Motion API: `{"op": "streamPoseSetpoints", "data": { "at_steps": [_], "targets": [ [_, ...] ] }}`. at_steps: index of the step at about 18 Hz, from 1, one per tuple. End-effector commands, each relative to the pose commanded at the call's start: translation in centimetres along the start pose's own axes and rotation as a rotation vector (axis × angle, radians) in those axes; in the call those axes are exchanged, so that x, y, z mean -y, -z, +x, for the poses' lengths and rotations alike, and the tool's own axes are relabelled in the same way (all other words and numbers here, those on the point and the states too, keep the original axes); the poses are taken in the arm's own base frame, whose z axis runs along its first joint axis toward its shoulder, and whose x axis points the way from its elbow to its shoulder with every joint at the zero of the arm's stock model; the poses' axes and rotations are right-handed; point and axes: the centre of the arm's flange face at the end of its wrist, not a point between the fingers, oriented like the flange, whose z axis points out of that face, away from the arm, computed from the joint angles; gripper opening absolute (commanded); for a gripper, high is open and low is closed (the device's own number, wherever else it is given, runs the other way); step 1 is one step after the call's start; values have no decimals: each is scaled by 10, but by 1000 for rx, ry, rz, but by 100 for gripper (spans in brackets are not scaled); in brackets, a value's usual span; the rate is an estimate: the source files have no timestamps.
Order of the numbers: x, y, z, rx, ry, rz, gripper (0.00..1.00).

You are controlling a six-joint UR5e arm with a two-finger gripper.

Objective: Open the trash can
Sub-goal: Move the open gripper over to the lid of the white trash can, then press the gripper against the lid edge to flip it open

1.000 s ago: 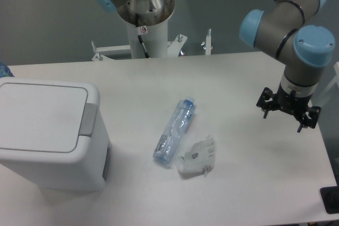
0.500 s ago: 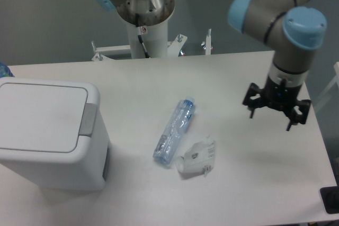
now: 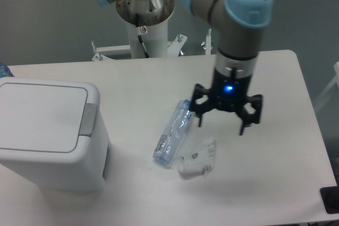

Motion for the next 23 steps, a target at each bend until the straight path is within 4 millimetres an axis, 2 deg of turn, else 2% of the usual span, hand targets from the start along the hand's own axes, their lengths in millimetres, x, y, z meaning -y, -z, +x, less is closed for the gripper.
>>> {"op": "streamPoseSetpoints", "data": {
  "at_steps": [2, 4, 8, 11, 17, 23],
  "targets": [
    [9, 2, 27, -47, -7, 26, 100],
    [15, 18, 44, -83, 64, 73, 100],
    [23, 15, 70, -131, 183, 80, 100],
    [25, 14, 72, -128, 183, 86, 100],
    [26, -11, 97, -155, 148, 52, 100],
    [18, -23, 99, -163, 151, 28, 100]
  ]
}}
